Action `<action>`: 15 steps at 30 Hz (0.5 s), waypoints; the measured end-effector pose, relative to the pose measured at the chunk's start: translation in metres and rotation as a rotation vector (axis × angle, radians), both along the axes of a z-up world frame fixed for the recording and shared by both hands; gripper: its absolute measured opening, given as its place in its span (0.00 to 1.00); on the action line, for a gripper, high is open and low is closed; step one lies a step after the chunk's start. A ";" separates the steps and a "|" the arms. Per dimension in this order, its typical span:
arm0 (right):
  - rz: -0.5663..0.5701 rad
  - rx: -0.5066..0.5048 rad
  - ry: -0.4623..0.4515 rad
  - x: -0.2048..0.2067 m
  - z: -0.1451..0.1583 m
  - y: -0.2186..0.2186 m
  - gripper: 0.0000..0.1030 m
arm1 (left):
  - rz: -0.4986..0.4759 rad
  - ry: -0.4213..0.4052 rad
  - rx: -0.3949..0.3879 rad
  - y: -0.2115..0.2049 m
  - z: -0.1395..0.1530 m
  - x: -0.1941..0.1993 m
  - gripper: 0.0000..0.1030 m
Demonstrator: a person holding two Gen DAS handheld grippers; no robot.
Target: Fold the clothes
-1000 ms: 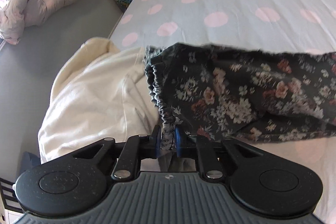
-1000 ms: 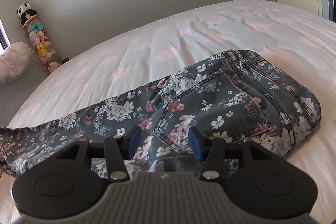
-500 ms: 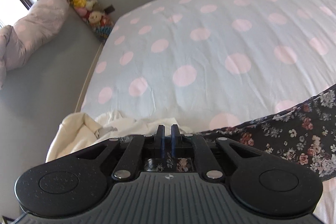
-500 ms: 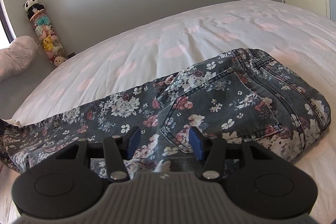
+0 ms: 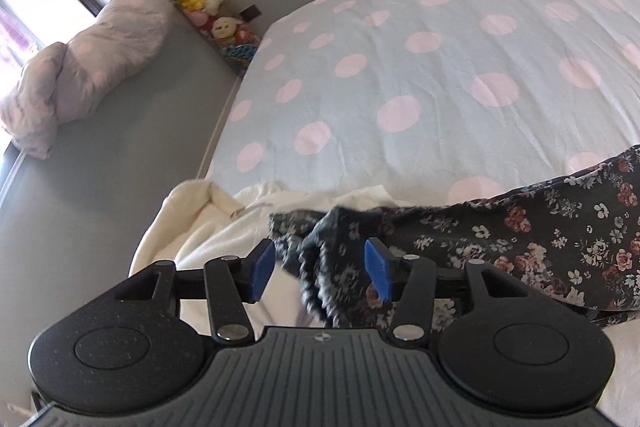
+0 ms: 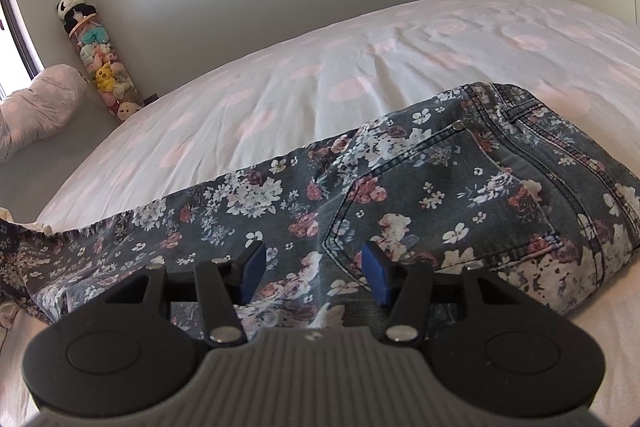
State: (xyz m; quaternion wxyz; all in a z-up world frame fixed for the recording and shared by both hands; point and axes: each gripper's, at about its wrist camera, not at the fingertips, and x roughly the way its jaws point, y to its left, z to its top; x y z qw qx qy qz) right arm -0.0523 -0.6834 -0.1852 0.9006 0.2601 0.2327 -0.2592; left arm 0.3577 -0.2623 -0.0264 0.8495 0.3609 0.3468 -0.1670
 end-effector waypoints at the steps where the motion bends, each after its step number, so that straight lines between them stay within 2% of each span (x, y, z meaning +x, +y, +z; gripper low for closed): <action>1: -0.003 -0.003 0.003 0.000 0.000 0.000 0.55 | 0.010 0.013 -0.001 0.004 -0.003 0.000 0.55; 4: 0.000 -0.018 0.017 0.002 0.000 0.000 0.55 | 0.053 0.079 0.019 0.014 -0.018 0.002 0.55; 5: 0.004 -0.027 0.022 0.002 0.000 0.001 0.55 | 0.069 0.112 0.028 0.017 -0.025 0.004 0.45; 6: 0.008 -0.036 0.028 0.002 0.000 0.002 0.55 | 0.086 0.134 0.024 0.020 -0.028 0.005 0.27; 8: 0.009 -0.047 0.033 0.002 0.000 0.003 0.55 | 0.111 0.165 0.012 0.026 -0.030 0.006 0.13; 9: 0.008 -0.046 0.033 0.002 0.000 0.002 0.55 | 0.096 0.160 0.004 0.024 -0.024 0.003 0.09; 15: 0.007 -0.045 0.033 0.005 -0.001 0.002 0.56 | 0.009 0.141 -0.041 -0.001 0.009 -0.004 0.06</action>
